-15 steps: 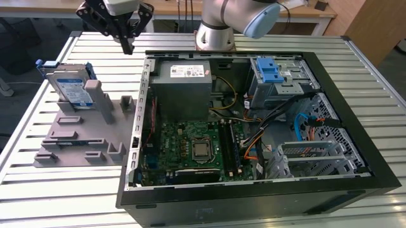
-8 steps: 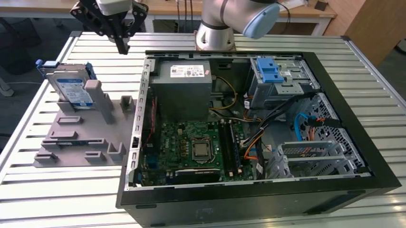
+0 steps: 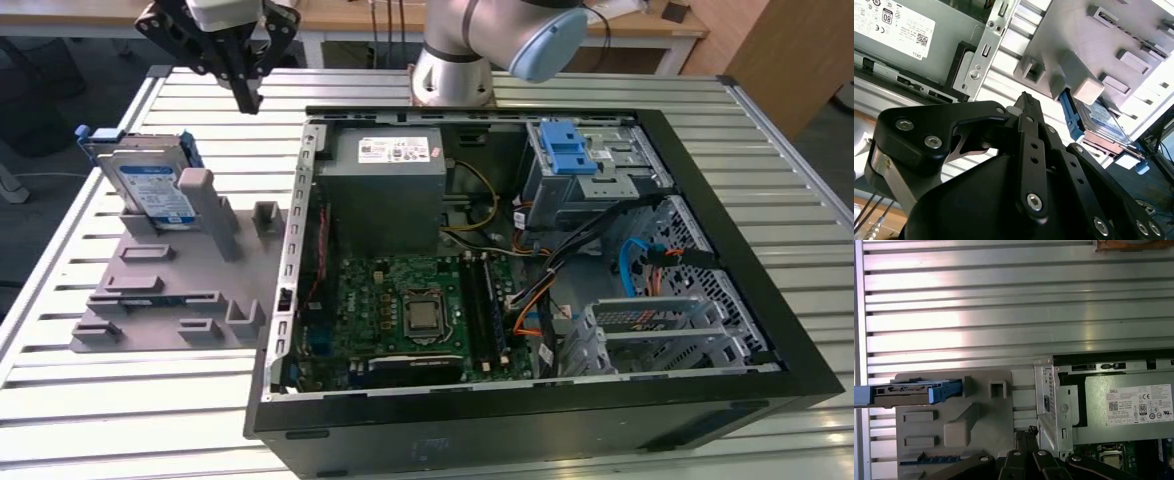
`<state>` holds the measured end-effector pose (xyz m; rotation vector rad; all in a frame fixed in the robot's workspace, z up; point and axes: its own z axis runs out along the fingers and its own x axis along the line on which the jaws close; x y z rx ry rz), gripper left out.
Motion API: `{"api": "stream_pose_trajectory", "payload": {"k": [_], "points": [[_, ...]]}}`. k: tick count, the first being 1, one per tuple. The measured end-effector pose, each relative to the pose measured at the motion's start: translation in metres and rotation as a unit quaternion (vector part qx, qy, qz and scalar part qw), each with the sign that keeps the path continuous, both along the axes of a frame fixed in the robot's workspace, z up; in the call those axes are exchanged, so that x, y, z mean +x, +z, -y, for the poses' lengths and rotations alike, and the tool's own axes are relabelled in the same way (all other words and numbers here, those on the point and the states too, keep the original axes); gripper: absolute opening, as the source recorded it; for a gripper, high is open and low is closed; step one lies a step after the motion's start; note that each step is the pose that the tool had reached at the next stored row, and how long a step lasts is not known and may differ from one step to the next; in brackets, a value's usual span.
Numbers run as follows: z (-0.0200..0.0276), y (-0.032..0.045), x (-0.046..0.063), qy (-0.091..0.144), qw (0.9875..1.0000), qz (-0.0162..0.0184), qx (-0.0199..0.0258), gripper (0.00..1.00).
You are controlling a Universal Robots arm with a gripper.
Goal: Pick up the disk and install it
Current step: 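Reach for the disk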
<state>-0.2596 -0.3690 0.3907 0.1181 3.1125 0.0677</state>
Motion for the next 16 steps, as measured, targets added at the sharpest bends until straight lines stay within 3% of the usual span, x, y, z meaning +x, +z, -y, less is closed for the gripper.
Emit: {"api": "stream_pose_trajectory", "payload": {"k": [16], "points": [[-0.0044,-0.0008,-0.016,0.0,1.0,0.0,0.0,0.11]]}}
